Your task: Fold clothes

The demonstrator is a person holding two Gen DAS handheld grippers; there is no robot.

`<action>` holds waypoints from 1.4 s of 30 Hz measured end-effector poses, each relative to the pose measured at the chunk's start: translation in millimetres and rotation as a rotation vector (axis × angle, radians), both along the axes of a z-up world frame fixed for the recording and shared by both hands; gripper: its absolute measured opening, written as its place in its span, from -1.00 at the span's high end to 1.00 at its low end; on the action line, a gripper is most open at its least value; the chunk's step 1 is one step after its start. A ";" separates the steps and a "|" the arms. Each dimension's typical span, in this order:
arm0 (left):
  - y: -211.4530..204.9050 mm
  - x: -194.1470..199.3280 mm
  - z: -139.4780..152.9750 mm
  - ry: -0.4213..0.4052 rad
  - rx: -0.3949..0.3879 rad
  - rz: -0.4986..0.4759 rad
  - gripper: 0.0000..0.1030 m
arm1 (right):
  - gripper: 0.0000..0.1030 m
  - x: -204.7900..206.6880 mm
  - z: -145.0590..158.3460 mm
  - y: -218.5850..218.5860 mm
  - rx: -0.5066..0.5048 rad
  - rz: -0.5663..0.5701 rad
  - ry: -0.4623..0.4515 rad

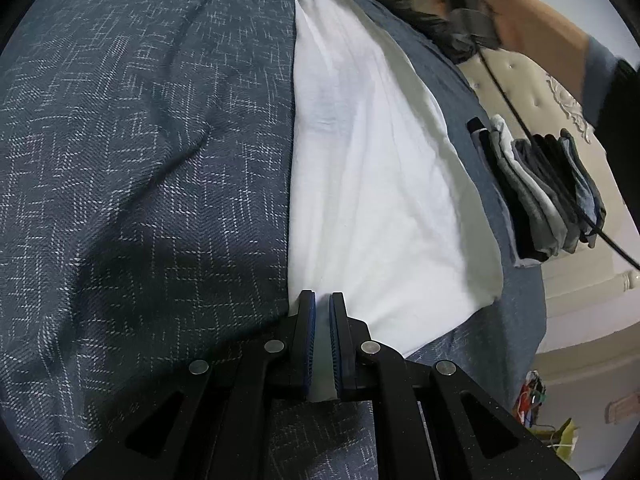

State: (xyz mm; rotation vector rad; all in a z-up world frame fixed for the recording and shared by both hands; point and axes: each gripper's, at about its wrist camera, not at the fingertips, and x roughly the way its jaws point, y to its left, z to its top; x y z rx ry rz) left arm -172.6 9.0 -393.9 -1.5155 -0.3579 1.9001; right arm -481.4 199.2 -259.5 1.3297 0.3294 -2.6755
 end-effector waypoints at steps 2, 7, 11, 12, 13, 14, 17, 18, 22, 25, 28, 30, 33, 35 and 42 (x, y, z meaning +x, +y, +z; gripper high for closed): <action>-0.3 0.3 1.7 0.000 0.003 0.001 0.75 | 0.34 15.6 17.5 14.4 -0.052 -0.021 0.023; -11.7 1.6 2.9 -0.010 0.030 0.018 0.62 | 0.33 60.1 37.3 50.9 -0.164 -0.072 0.030; -16.4 4.2 1.7 -0.017 0.036 0.036 0.61 | 0.33 113.1 33.0 101.6 -0.280 -0.154 0.001; -16.8 5.3 1.5 -0.018 0.037 0.041 0.60 | 0.32 129.3 28.7 110.7 -0.289 -0.167 -0.006; -17.6 6.4 1.8 -0.019 0.040 0.046 0.57 | 0.32 145.5 24.3 119.7 -0.297 -0.179 -0.014; -18.5 7.5 2.1 -0.020 0.044 0.051 0.51 | 0.32 161.7 19.9 128.8 -0.306 -0.192 -0.021; -20.4 10.5 3.0 -0.023 0.059 0.071 0.40 | 0.32 205.0 4.9 146.8 -0.343 -0.204 -0.052; -21.1 11.4 3.3 -0.024 0.066 0.080 0.40 | 0.31 219.4 -0.1 152.8 -0.355 -0.208 -0.062; -29.6 15.1 2.2 -0.027 0.074 0.110 0.39 | 0.28 271.4 -22.5 160.4 -0.375 -0.217 -0.110; -32.4 17.0 3.3 -0.022 0.075 0.118 0.39 | 0.28 305.0 -41.9 167.7 -0.412 -0.244 -0.154; -35.2 16.3 3.6 -0.022 0.085 0.149 0.39 | 0.27 334.5 -52.3 174.4 -0.453 -0.274 -0.170; -38.2 15.7 3.7 -0.032 0.105 0.156 0.39 | 0.27 350.3 -60.4 178.7 -0.511 -0.299 -0.191; -33.4 21.5 5.0 -0.029 0.096 0.133 0.39 | 0.24 364.9 -67.0 177.5 -0.536 -0.317 -0.236; -30.2 25.4 5.8 -0.027 0.091 0.118 0.39 | 0.19 373.8 -68.4 176.2 -0.546 -0.321 -0.257; -27.2 32.2 2.9 -0.032 0.084 0.106 0.39 | -0.10 382.3 -77.4 174.7 -0.577 -0.352 -0.324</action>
